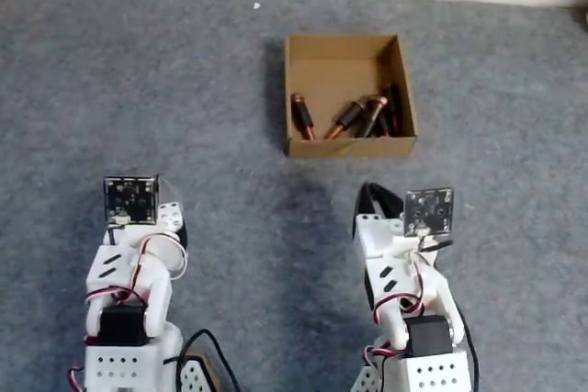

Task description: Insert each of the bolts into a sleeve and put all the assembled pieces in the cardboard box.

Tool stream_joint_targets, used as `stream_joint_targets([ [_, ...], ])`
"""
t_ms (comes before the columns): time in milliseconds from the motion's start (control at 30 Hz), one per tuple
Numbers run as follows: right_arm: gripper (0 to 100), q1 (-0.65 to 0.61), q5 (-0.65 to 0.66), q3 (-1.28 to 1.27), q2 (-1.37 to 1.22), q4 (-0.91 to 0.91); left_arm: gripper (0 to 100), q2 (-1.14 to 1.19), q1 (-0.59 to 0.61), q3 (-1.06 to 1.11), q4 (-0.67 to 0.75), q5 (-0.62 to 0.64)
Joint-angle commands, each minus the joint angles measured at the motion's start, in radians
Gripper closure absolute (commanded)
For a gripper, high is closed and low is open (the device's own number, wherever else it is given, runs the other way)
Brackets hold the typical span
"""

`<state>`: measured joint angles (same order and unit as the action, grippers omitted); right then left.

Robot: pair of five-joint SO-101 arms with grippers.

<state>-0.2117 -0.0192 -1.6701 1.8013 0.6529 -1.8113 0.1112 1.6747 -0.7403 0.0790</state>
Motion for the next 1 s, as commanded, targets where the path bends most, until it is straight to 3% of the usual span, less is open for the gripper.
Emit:
stream_joint_targets([
  [0,99.4,0.005,-0.02,-0.134,0.008,0.065,99,-0.008,0.019,0.022,-0.055,0.011],
  [200,99.4,0.005,-0.021,-0.134,0.008,0.197,99,-0.005,0.007,0.022,-0.224,0.012],
  [500,99.4,0.012,-0.015,-0.134,0.008,0.561,99,-0.007,0.008,0.022,-0.497,0.006],
  [700,99.4,0.012,-0.015,-0.131,0.008,0.59,99,-0.008,0.012,0.022,-0.575,0.006],
  [967,99.4,0.012,-0.015,-0.131,0.008,0.59,99,-0.008,0.015,0.022,-0.577,0.008],
])
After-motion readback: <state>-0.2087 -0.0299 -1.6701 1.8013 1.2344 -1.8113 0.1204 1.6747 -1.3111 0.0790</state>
